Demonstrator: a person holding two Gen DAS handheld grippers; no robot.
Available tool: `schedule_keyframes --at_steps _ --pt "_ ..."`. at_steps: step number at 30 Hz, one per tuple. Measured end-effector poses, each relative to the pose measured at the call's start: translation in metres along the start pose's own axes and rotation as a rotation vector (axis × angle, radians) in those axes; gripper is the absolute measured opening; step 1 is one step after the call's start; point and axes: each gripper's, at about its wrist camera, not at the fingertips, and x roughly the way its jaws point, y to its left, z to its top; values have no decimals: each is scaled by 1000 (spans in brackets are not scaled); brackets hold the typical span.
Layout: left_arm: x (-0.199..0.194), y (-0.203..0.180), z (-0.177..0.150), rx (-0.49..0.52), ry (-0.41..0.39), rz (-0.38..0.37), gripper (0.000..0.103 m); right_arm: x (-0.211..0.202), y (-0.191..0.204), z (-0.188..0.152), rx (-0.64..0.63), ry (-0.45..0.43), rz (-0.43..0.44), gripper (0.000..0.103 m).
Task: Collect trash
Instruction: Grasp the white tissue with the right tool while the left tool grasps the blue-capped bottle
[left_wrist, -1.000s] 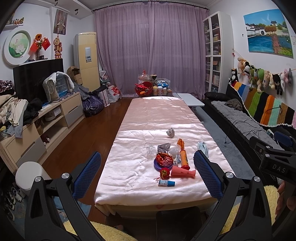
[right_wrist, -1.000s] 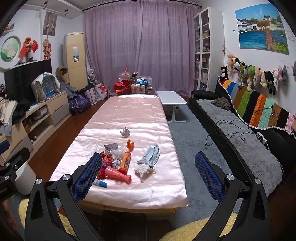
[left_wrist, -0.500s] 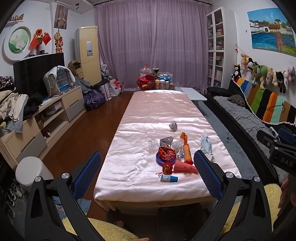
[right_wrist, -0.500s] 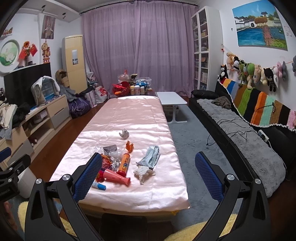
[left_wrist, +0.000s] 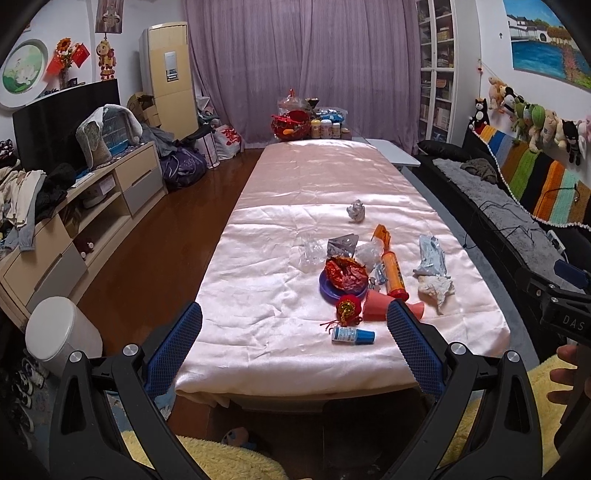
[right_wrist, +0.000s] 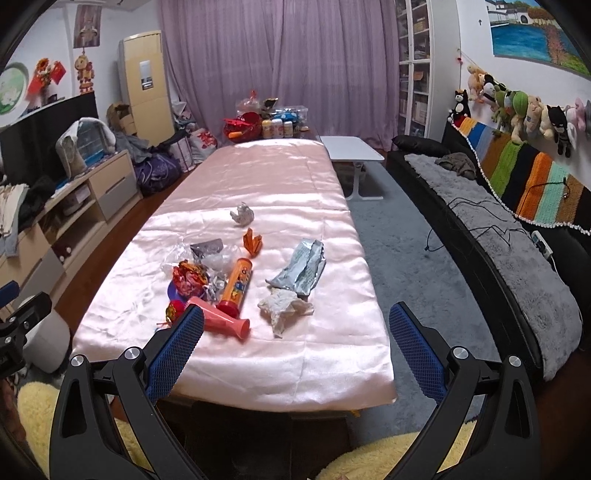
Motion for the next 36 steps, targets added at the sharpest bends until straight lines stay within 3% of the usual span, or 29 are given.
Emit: schedule_keyframes --at_steps 12,17,21,23,29,33,36 --pt "86 -22 -31 71 209 -72 93 79 -13 -24 83 211 93 100" --pt "115 -27 -41 64 287 -147 90 102 -12 -24 54 234 54 99" --pt "134 -32 -43 49 336 -186 78 123 -14 -20 83 263 79 87" --pt "143 -37 -43 53 353 -203 78 131 -12 -17 71 266 86 80" --pt "164 -56 -43 97 386 -231 75 154 -1 -11 37 271 105 78" --pt "179 -62 -45 106 412 -233 60 166 2 -11 26 285 112 65" --pt "186 -65 -43 122 412 -224 59 174 4 -11 14 298 117 59"
